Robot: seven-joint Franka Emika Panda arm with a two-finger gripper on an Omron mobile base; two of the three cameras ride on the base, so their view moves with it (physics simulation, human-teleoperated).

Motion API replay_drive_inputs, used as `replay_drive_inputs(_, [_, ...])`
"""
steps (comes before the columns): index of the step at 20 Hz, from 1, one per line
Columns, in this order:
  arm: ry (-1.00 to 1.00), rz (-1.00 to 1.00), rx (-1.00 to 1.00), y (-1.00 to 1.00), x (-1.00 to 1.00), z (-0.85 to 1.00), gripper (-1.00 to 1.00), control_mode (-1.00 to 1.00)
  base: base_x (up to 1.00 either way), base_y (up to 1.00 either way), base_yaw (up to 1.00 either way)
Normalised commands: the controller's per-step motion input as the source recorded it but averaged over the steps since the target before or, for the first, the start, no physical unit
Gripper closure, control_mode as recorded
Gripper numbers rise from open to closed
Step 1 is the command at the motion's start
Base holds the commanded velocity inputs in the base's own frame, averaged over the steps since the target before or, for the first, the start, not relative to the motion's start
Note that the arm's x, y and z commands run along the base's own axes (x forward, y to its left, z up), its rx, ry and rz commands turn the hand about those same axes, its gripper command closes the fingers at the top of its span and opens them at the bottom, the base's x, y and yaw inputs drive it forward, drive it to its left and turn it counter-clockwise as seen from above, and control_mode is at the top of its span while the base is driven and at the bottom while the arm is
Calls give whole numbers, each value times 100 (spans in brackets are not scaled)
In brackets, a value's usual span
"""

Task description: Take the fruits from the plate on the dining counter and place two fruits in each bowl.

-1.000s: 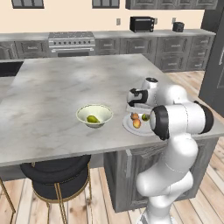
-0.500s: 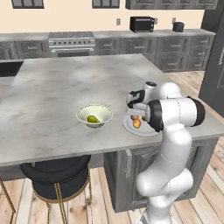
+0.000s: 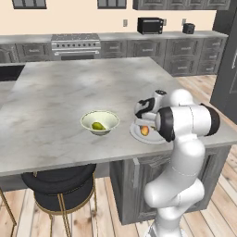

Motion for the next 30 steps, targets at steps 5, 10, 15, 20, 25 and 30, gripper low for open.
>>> replay_drive_inputs(5, [0, 0, 0, 0, 16, -15, -100, -100, 0, 0, 0])
replay_drive_inputs(10, [0, 0, 0, 2, 20, -15, -100, -100, 0, 0, 0])
replay_drive_inputs(15, [0, 0, 0, 4, 20, -17, -100, -100, 0, 0, 0])
replay_drive_inputs(20, [3, 0, 0, 0, 0, -13, 100, -100, 0, 0, 0])
replay_drive_inputs(25, [0, 1, 0, 0, -3, 0, 100, -100, 0, 0, 0])
replay_drive_inputs(30, [0, 6, 0, 0, -22, 30, 100, -100, 0, 0, 0])
